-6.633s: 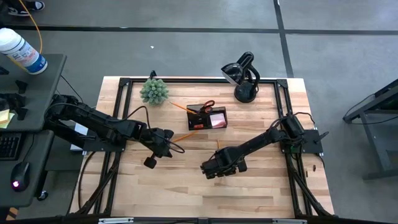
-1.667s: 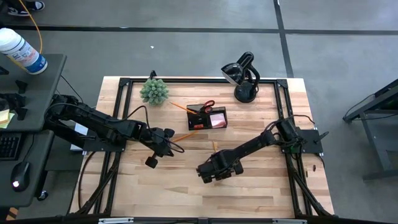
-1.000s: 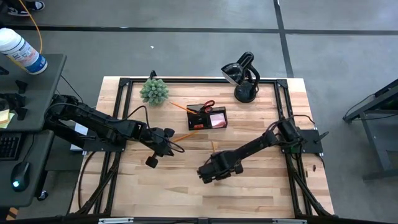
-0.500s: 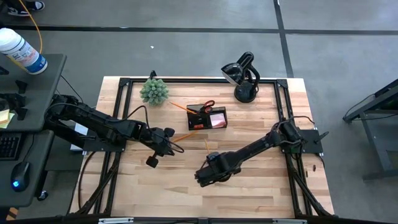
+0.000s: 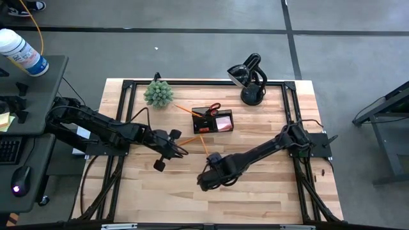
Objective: Pick and place office supplies into organizer
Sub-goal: Put the right pencil into the desk organizer
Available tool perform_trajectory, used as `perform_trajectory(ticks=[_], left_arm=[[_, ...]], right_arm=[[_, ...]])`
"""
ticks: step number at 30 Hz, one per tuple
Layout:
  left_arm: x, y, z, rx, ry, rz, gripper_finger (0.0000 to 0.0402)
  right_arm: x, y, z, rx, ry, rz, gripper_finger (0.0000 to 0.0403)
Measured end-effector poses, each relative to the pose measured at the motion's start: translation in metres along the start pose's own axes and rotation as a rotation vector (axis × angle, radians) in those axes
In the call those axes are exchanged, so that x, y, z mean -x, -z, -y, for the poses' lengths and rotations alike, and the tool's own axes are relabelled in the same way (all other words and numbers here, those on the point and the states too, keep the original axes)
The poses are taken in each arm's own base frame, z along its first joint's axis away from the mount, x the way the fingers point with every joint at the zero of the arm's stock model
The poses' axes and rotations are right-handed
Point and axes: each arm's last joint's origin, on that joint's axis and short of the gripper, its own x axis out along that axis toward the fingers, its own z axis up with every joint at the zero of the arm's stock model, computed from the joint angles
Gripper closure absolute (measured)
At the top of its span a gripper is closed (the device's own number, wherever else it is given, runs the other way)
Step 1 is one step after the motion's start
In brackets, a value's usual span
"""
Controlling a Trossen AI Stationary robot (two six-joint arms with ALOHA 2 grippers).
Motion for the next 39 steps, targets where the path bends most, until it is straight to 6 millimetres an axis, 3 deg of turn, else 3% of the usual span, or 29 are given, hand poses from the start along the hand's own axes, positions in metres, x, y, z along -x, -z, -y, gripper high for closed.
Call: perform_trajectory(ticks=[13, 20, 28, 34, 39], left_arm=[[0.009, -0.034, -0.009, 0.173, -0.088, 0.357, 0.0396], [0.033, -0.044, -0.041, 0.295, -0.151, 0.579, 0.0396], [0.067, -0.044, -0.083, 0.412, -0.07, 0.832, 0.0396], [0.084, -0.05, -0.091, 0.388, -0.009, 0.987, 0.0396], [0.086, -0.051, -0.091, 0.42, 0.017, 1.007, 0.0396]], right_arm=[[0.046, -0.014, -0.004, 0.093, 0.046, 0.292, 0.0402], [0.075, -0.022, -0.009, 0.189, 0.036, 0.467, 0.0402], [0.102, -0.037, -0.009, 0.247, 0.051, 0.608, 0.0402], [0.117, -0.055, -0.01, 0.259, 0.055, 0.699, 0.0402], [0.128, -0.065, -0.011, 0.28, 0.054, 0.757, 0.0402]])
